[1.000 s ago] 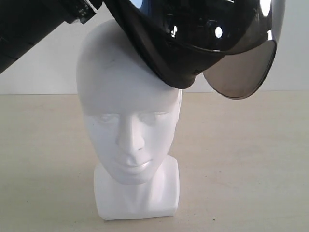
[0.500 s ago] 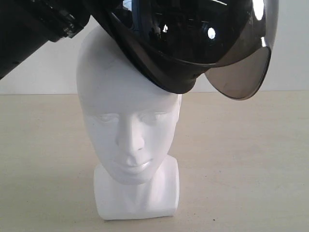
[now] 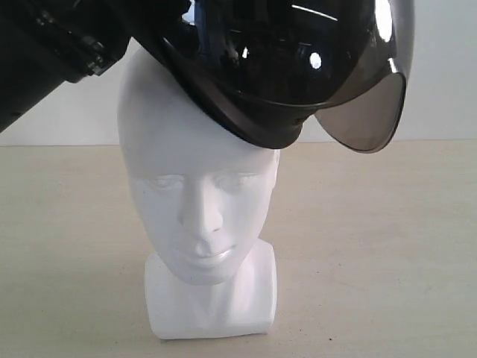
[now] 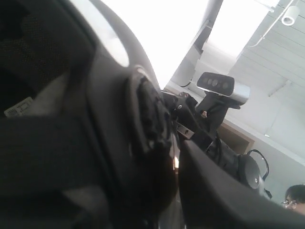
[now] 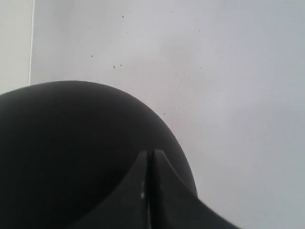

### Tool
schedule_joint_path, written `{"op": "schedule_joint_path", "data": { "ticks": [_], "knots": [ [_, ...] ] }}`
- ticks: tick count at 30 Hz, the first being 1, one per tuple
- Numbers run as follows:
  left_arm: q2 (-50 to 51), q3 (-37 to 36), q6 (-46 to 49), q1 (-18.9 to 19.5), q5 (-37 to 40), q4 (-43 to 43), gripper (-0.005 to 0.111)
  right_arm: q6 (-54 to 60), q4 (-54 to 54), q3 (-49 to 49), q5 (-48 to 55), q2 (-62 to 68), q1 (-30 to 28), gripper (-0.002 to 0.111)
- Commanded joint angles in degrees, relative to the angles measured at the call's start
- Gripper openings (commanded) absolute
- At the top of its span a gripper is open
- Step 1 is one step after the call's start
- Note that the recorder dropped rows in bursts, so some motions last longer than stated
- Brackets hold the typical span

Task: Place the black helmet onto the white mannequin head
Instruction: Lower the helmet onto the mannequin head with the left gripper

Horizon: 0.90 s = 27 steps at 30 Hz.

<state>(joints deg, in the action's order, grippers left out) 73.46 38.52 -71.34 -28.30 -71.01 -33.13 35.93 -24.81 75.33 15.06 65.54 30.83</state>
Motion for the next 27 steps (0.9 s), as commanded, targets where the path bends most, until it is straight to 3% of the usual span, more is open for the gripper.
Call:
{"op": "schedule_joint_path", "data": {
  "ticks": [1, 14, 27],
  "knots": [
    [-1.09, -0.25, 4.97, 1.37, 1.05, 4.15, 0.004, 0.43, -1.01, 0.70, 0.16, 2.01, 0.23, 0.000],
    [-4.72, -3.61, 4.97, 6.50, 1.05, 3.90, 0.004, 0.43, -3.42, 5.44, 0.37, 6.99, 0.29, 0.000],
    [-6.95, -8.32, 4.78, 6.55, 1.05, 3.80, 0.004, 0.59, -5.82, 6.45, 0.89, 9.33, 1.14, 0.000]
  ]
}}
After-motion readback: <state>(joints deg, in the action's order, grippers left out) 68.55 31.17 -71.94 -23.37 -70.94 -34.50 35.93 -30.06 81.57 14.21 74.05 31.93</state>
